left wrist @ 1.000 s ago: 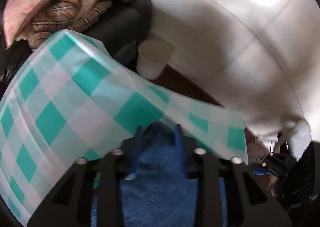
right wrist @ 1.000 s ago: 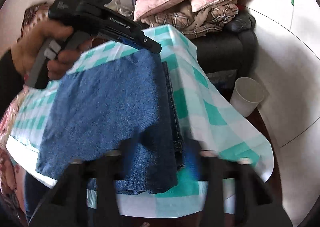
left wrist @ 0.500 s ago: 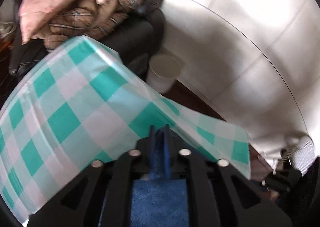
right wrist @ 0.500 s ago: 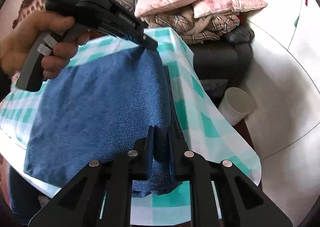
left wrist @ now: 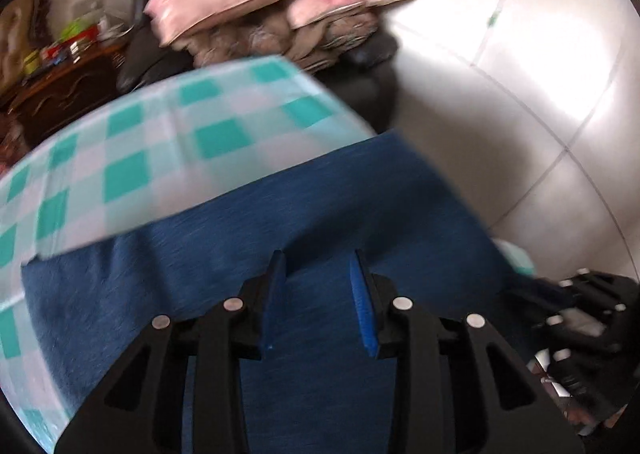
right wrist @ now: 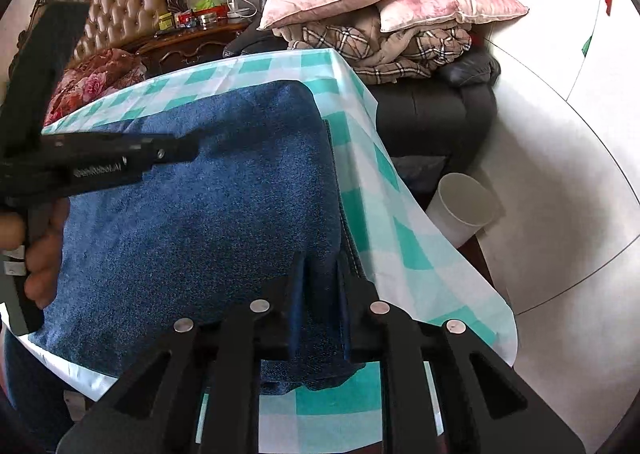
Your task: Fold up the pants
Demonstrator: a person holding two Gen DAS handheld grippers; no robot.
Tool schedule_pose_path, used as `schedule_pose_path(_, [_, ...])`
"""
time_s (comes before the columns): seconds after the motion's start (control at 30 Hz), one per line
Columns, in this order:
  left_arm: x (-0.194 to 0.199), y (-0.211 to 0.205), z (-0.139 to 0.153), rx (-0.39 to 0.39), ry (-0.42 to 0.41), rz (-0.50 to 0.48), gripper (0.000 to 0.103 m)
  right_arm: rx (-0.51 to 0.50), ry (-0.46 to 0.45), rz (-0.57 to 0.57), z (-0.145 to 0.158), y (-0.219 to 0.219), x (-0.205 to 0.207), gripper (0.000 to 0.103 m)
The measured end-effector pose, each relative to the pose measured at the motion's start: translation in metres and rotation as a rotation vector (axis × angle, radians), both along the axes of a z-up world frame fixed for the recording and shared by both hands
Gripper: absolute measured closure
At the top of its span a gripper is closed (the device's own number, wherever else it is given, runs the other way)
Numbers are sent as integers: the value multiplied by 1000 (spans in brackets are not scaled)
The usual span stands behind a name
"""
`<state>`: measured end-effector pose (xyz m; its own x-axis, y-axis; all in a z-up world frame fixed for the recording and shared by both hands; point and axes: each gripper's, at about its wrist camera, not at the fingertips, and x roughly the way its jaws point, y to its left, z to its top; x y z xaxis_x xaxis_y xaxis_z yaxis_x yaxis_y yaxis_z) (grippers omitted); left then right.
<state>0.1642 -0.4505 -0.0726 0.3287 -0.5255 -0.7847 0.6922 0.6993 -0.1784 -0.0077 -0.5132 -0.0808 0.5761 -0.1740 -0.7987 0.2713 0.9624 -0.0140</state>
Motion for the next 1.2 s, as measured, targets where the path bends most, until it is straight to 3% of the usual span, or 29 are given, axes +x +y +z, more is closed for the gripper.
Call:
schedule_pose_path(0.07, [5, 14, 1, 15, -23, 28, 68, -4, 2, -4, 0, -1, 1, 89])
schedule_pose_path(0.13, [8, 27, 4, 46, -61, 71, 52, -6, 4, -8, -1, -2, 1, 88])
schedule_pose_path(0.27, [14, 62, 12, 93, -107, 165, 51, -23, 7, -19, -2, -1, 0, 85])
schedule_pose_path(0.37, [1, 91, 28, 115, -141, 224, 50, -85, 13, -67, 4, 2, -4, 71])
schedule_pose_path(0.47, [-32, 116, 50, 120, -172, 281, 23, -136, 4, -136, 14, 7, -15, 54])
schedule_pose_path(0.53, [-64, 127, 61, 117, -183, 291, 3, -140, -17, -184, 25, 15, -29, 35])
schedule_pose_path(0.6, [-94, 134, 67, 83, -165, 269, 2, -143, -32, -203, 32, 26, -38, 28])
schedule_pose_path(0.77, [-146, 142, 68, 70, -128, 279, 2, -119, -31, -225, 45, 59, -62, 24])
schedule_pose_path(0.87, [-170, 145, 74, -16, -106, 199, 2, -114, -41, -227, 54, 71, -74, 23])
schedule_pose_path(0.97, [-185, 140, 81, 28, -167, 213, 2, -107, -54, -225, 60, 80, -80, 23])
schedule_pose_path(1.2, [-184, 143, 81, 23, -131, 235, 2, -115, -69, -232, 67, 83, -84, 23])
